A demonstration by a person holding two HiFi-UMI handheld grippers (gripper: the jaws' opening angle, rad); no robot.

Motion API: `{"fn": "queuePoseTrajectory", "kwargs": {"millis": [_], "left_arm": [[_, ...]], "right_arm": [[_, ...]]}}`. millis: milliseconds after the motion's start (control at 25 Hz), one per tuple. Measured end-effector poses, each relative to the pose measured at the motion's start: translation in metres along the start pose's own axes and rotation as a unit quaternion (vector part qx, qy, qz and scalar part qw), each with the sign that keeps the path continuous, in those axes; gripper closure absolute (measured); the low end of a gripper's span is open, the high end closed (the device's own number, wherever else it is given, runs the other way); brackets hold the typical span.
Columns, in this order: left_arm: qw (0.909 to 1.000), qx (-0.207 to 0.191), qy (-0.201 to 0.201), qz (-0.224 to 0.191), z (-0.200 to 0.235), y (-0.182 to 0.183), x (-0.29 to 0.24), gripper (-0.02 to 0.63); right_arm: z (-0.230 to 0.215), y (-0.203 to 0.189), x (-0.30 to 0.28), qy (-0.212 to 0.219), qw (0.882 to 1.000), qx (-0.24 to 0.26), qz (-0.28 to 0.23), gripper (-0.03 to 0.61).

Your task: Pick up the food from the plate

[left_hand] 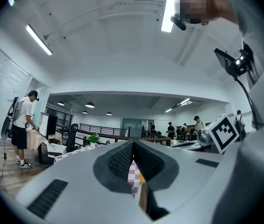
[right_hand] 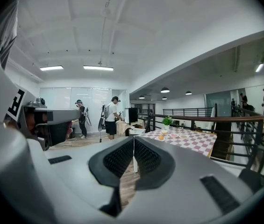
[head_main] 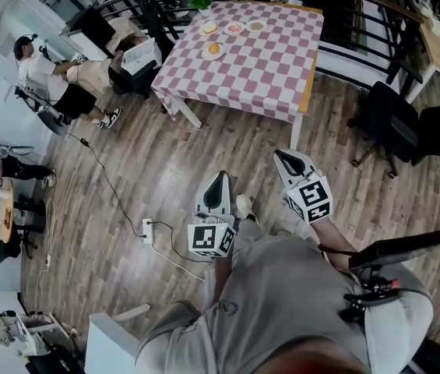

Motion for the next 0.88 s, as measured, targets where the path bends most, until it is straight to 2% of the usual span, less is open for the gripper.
{"fn": "queuePoseTrajectory", "kwargs": {"millis": [320,600,880], "left_arm": [[0.9997,0.023,0.001,0.002,0.062,-0.001,-0.044,0.604],[0.9993,0.032,-0.021,0.001,0.127,0.011,-0.107,0.604],[0.9978,0.030,-0.060,0.003,0.190,0.032,-0.165,0.604]], "right_arm": [[-0.006,-0.003,-0.067,0.006,1.000,-0.001,0.024,0.565],[-0.023,0.002,-0.145,-0.006,0.999,-0.012,0.039,0.565],[-0.040,0.024,-0.222,-0.033,0.998,-0.013,0.043,0.565]]}}
Point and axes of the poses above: the fingertips, and each gripper's own axes: x backward along the fingers, z to its left, y out of its top, the point moved 1 cm from there along x, backward along the fingers, and after that the axes turned 8 degrees about x, right-handed, at the moved point
